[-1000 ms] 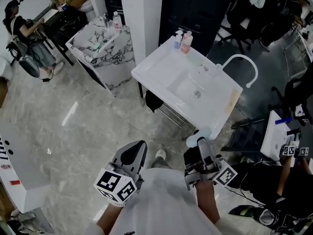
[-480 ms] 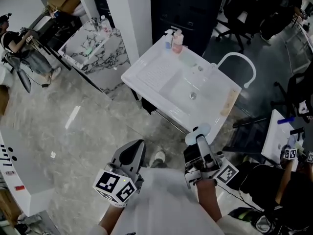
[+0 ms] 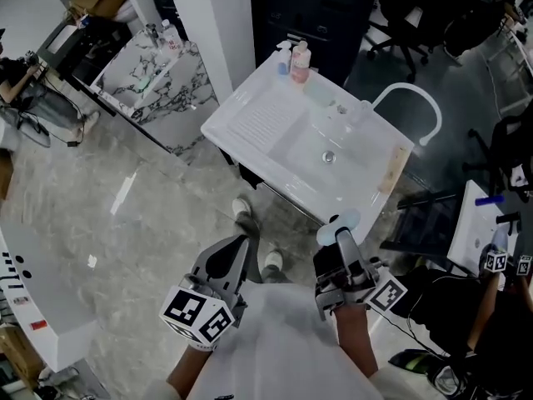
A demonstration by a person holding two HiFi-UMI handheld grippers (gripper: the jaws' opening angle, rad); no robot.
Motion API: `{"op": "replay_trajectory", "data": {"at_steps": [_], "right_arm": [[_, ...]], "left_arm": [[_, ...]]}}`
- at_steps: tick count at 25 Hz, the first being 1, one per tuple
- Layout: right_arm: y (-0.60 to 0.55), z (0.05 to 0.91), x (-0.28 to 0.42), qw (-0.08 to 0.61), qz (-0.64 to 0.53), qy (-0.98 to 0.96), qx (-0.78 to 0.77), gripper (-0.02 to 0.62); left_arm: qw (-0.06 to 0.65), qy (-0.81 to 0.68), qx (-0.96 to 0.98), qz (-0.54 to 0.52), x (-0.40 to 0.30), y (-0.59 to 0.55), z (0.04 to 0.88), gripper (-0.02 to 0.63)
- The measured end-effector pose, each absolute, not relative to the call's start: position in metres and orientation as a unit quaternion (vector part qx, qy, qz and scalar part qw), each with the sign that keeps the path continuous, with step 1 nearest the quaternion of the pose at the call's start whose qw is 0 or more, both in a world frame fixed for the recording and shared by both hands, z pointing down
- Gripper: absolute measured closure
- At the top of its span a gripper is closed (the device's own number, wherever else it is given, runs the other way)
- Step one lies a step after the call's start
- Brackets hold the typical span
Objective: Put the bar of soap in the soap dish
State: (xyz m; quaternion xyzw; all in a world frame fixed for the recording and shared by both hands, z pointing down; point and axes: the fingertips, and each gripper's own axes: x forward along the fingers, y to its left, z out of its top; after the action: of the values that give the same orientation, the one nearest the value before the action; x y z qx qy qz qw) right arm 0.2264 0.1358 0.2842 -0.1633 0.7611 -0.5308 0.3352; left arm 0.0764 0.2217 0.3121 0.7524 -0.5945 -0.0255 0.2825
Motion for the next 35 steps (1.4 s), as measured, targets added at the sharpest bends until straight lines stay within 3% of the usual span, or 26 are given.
{"op": "replay_trajectory", "data": {"at_steps": [14, 35], "right_arm": [[0.04, 0.29, 0.178, 0.331, -0.521, 0.761, -0.2, 0.321], [-0.107, 0.259, 0.078, 0.351, -0.479, 0.767, -0.241, 0.321]], "left_arm": [[0.301, -0.552, 0.777, -0.022, 0.033, 0.113, 0.321, 0.597], [0.276, -0.517, 0.808, -0.065, -0.089, -0.047, 0.298, 0.597]]}}
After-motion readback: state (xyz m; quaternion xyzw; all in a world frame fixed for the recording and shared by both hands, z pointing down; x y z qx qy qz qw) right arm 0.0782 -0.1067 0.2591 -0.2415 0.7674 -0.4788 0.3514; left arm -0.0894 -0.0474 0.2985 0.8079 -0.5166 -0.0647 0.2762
